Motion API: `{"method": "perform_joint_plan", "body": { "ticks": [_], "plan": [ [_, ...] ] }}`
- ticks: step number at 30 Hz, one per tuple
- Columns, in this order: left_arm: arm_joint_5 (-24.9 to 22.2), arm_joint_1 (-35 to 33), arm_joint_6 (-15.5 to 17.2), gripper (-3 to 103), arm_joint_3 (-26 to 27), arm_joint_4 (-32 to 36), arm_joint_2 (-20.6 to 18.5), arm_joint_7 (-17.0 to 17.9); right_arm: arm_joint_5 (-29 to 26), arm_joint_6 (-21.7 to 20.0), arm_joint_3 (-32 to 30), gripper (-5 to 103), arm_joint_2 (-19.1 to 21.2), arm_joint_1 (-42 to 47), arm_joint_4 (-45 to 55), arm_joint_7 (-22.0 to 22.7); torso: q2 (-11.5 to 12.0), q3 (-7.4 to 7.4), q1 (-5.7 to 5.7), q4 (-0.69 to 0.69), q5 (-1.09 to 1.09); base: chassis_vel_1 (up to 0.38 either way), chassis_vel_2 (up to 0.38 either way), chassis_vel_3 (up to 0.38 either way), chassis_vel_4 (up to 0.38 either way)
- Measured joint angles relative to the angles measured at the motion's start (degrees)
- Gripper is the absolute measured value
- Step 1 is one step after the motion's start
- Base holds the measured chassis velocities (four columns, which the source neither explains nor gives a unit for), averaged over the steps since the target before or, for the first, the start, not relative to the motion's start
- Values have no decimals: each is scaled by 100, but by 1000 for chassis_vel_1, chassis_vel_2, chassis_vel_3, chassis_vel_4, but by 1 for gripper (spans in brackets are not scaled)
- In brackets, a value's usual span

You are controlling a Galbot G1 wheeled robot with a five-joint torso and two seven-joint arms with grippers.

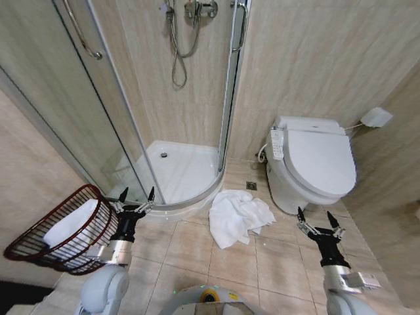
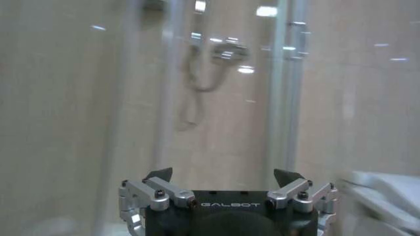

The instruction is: Discard the used towel into the hamper.

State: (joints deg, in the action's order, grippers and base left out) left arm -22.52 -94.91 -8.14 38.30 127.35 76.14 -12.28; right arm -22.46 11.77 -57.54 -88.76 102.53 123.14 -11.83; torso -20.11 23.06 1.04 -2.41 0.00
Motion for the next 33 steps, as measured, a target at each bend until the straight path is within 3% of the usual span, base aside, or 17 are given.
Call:
{"method": "perform_joint_plan", "body": {
  "ticks": [4, 15, 33],
  "plan": [
    [10, -9, 41, 100, -62, -34, -49, -287, -13, 0, -8, 100, 3, -1, -2, -10, 0, 0, 0, 0, 0, -72, 71, 74, -76],
    [170, 2, 217, 100, -188, -108, -29, -307, -32, -2, -28, 100, 2, 3, 8, -41, 0, 0, 0, 0, -1, -68, 74, 71, -79],
    [264, -34, 206, 100, -176, -135, 24, -265, 96, -117, -35, 100, -11, 80, 85, -8, 0, 0, 0, 0, 0, -33, 21, 24, -32]
  ]
}}
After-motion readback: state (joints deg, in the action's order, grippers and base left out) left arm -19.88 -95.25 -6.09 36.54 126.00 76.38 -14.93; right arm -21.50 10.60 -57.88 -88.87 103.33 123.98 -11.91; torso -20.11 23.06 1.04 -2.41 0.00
